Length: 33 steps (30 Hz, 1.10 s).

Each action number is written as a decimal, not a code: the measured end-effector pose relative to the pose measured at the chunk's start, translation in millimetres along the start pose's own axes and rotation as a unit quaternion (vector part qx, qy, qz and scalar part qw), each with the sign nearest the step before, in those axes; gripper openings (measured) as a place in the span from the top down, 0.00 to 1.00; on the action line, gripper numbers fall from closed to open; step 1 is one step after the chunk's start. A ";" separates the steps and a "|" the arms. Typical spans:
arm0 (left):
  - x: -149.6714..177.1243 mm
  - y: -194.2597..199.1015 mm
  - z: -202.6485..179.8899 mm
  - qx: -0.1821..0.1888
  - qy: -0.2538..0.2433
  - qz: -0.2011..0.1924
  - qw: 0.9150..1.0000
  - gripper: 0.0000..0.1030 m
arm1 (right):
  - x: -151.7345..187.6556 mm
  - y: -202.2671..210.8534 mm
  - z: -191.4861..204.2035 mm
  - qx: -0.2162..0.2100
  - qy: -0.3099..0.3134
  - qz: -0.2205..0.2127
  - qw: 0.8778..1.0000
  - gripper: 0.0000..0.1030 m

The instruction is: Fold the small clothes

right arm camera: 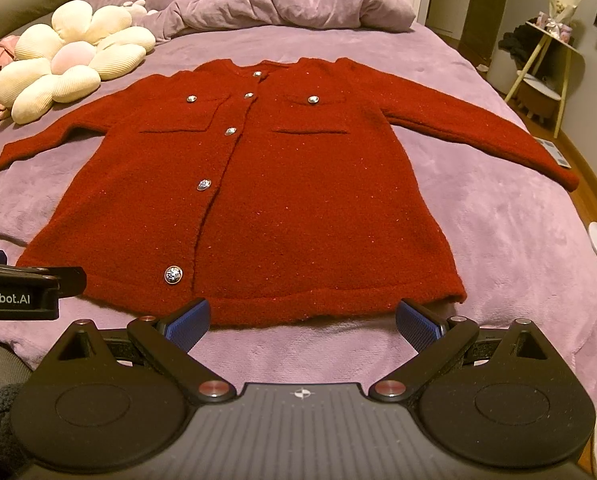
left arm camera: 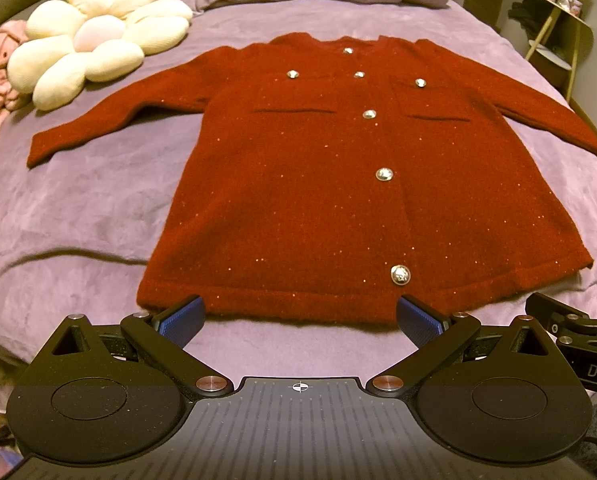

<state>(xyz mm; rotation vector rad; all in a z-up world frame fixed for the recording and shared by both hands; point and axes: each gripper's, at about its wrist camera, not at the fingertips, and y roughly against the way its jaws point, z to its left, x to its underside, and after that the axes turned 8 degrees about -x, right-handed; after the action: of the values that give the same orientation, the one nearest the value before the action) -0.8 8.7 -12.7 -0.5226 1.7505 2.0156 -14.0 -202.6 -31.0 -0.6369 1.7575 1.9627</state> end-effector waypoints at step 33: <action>-3.2 -10.1 -2.1 -0.003 -0.004 0.018 1.000 0.00 | 0.4 -1.7 -5.4 -0.025 -0.008 -0.025 0.999 0.04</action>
<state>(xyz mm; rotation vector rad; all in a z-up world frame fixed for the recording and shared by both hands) 7.3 7.6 -19.7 -0.4866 1.7613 2.0449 -13.0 -207.8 -33.2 -0.6742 1.6721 1.9790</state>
